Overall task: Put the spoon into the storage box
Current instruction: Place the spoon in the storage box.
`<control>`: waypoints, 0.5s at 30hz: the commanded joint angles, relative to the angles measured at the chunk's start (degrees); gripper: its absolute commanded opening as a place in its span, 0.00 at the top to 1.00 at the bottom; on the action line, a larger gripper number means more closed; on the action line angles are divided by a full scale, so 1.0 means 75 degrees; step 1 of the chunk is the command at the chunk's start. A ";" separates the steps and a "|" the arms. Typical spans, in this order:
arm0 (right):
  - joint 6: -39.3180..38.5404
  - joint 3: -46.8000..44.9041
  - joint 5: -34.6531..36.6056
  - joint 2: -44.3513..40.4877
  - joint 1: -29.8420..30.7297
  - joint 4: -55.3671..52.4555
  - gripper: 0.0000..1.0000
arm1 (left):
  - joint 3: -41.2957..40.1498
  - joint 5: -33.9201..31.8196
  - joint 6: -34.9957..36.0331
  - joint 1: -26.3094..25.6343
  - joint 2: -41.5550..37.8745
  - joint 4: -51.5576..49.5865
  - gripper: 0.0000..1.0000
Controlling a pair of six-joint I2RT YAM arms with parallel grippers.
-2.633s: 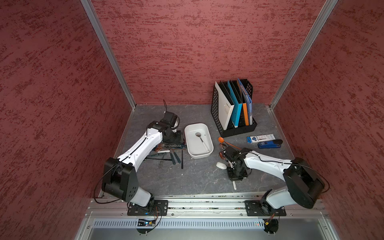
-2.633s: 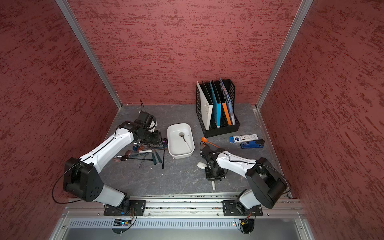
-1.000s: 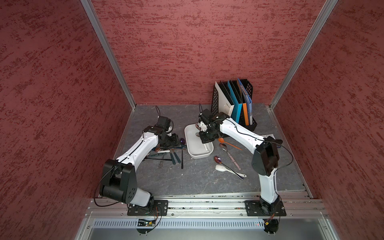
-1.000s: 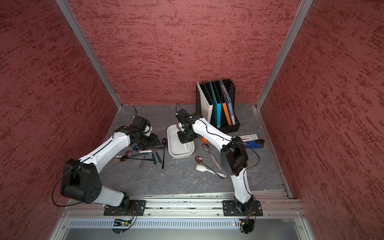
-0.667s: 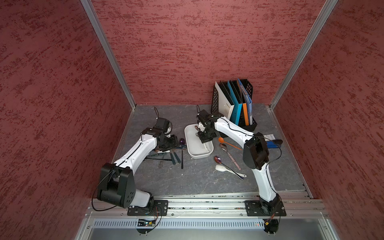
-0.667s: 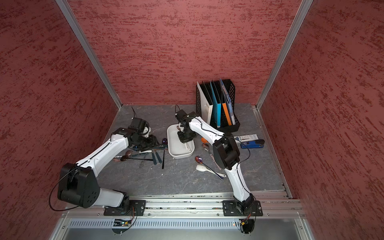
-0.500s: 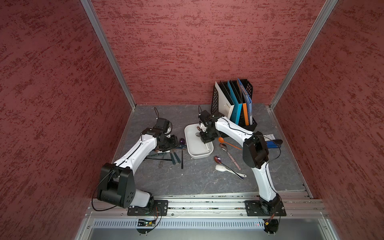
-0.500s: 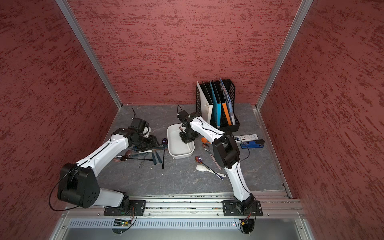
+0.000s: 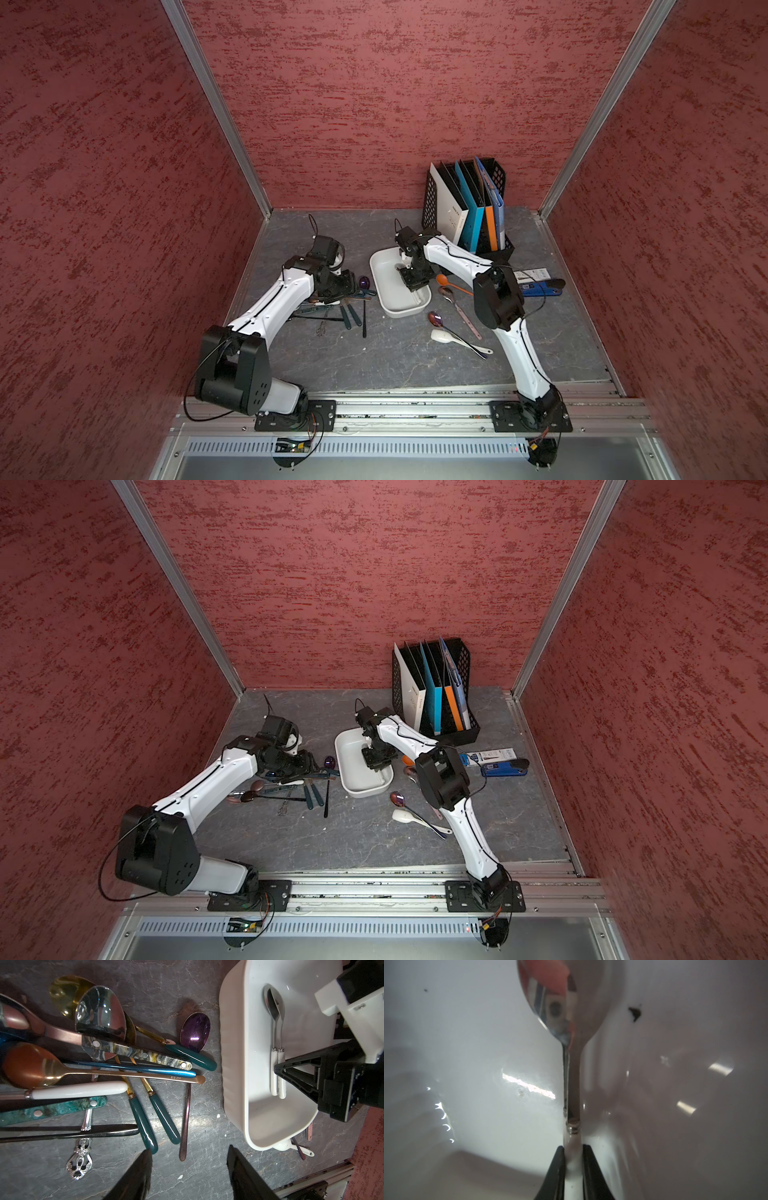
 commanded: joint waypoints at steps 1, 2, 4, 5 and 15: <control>-0.0017 0.0092 0.0064 0.0181 -0.0028 -0.0159 0.84 | 0.0138 0.0029 -0.0021 0.0053 0.0108 0.0009 0.38; 0.0009 0.0111 0.0057 0.0184 -0.0033 -0.0168 0.84 | 0.0153 0.0029 -0.0025 0.0057 0.0137 0.0009 0.38; 0.0028 0.0109 0.0077 0.0187 -0.0028 -0.0181 0.83 | 0.0211 0.0041 -0.0027 0.0057 0.0187 -0.0009 0.38; 0.0023 0.0111 0.0079 0.0194 -0.0034 -0.0182 0.83 | 0.0235 0.0053 -0.0009 0.0056 0.0220 -0.0010 0.38; 0.0010 0.0421 0.0139 0.0223 -0.0037 -0.0408 0.69 | 0.0536 -0.0235 0.0115 -0.0130 0.0314 -0.0439 0.38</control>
